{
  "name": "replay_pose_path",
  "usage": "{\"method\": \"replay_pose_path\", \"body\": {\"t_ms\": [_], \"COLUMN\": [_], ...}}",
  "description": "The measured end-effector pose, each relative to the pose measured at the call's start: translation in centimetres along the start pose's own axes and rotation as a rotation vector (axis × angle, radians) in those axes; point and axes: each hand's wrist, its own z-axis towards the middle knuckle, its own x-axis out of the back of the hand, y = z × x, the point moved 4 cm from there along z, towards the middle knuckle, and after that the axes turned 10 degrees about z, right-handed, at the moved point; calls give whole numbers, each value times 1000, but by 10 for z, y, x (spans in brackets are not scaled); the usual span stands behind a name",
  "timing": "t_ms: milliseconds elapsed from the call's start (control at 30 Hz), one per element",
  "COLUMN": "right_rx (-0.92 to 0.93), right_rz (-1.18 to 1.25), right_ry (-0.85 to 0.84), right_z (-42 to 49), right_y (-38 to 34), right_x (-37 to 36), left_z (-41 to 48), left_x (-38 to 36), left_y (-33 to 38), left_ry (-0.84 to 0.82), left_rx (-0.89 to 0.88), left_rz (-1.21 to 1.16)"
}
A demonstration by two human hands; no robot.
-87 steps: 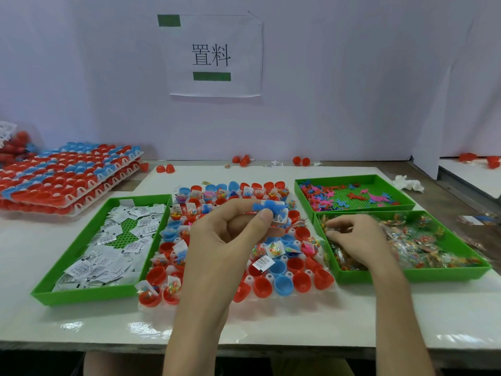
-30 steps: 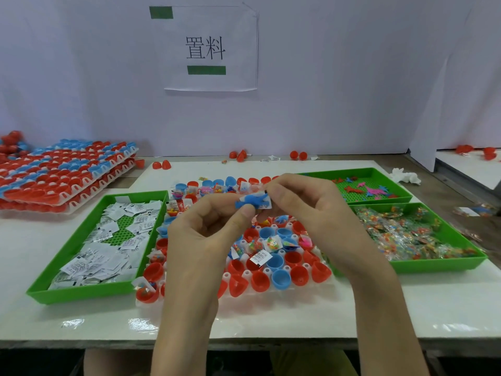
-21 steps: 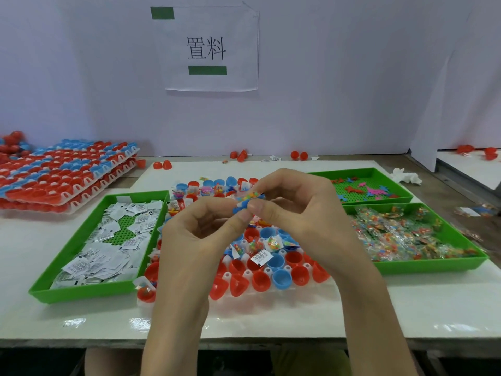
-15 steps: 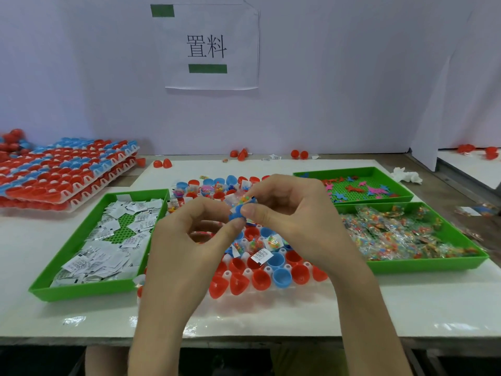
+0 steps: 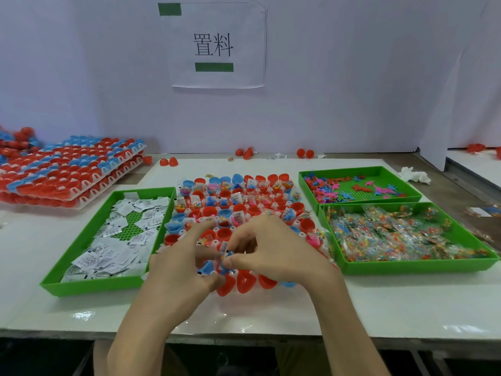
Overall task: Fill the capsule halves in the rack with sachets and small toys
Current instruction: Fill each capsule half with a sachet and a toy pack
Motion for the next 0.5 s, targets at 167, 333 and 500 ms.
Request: {"method": "replay_pose_path", "body": {"t_ms": [167, 333, 500], "right_rx": [-24, -26, -10], "right_rz": [-47, -63, -57], "right_ry": [-52, -73, -62], "right_z": [3, 4, 4], "right_y": [4, 5, 4], "right_x": [-7, -9, -8], "left_z": [1, 0, 0], "left_x": [-1, 0, 0], "left_y": [-1, -4, -5], "left_ry": [-42, -45, -42], "left_rx": [8, 13, 11], "left_rz": [23, 30, 33]}}
